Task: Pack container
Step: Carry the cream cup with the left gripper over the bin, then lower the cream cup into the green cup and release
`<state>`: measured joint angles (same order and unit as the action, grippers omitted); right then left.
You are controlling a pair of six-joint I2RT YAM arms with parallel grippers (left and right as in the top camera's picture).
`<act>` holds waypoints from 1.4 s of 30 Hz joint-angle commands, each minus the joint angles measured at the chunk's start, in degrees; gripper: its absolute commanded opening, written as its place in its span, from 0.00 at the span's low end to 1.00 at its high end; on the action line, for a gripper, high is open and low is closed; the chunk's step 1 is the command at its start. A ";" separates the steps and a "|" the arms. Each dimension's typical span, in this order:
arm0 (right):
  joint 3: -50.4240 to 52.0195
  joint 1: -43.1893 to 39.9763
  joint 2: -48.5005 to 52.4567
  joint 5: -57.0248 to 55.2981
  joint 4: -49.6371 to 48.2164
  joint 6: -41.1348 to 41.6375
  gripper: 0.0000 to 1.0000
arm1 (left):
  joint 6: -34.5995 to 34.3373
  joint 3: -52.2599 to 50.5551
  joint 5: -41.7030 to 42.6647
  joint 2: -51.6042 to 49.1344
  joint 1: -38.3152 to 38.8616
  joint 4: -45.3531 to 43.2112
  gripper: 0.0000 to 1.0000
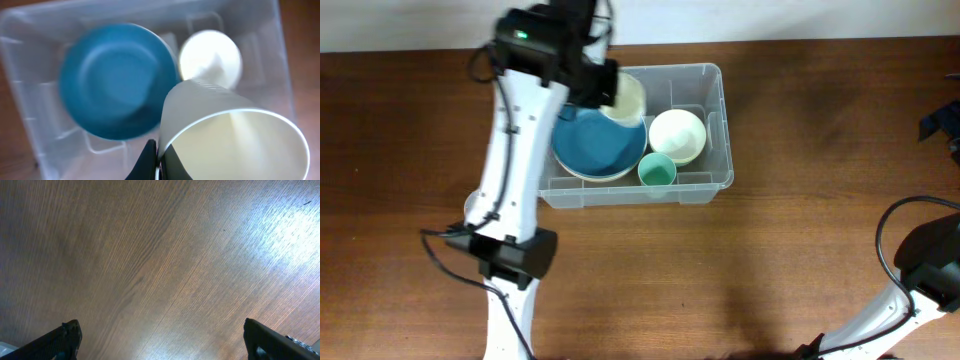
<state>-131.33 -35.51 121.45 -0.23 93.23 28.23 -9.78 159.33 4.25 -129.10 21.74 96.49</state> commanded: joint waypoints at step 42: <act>0.31 -0.13 -1.07 -0.90 -0.02 -0.37 0.99 | 3.04 -23.96 1.95 1.29 7.34 -9.49 0.01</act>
<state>-131.33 -35.51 121.45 -0.21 93.23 28.23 -7.68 135.83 5.61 -129.10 29.19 87.15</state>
